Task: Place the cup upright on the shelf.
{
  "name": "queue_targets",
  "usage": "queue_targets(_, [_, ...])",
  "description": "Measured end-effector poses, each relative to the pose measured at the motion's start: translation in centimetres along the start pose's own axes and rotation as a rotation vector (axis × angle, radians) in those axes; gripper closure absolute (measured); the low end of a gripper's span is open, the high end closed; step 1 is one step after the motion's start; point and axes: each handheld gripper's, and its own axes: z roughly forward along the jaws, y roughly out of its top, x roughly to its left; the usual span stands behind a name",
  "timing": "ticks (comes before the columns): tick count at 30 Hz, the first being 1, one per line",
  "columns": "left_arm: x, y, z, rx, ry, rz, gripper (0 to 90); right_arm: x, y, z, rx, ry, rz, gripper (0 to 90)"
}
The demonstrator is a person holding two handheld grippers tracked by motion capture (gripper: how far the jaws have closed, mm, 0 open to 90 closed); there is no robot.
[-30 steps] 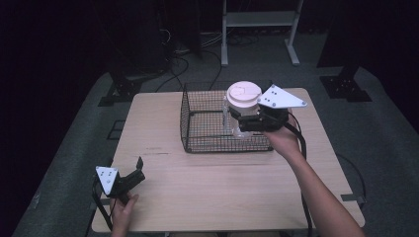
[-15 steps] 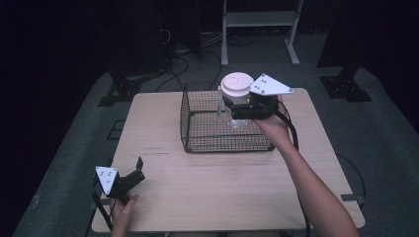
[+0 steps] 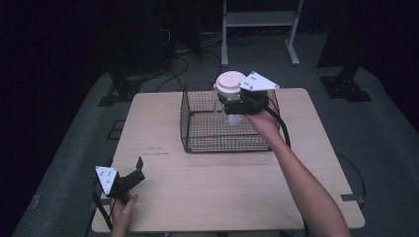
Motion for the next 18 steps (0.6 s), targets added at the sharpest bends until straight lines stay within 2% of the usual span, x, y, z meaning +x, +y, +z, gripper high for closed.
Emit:
queue_targets(6, [0.0,0.0,0.0,0.0,0.0,-0.001,0.0,0.1,-0.8,1.4,0.008,-0.016,0.004,4.2])
queue_targets(18, [0.0,0.0,0.0,0.0,-0.002,-0.002,0.0,0.1,-2.8,4.2,0.034,-0.007,0.03,4.2])
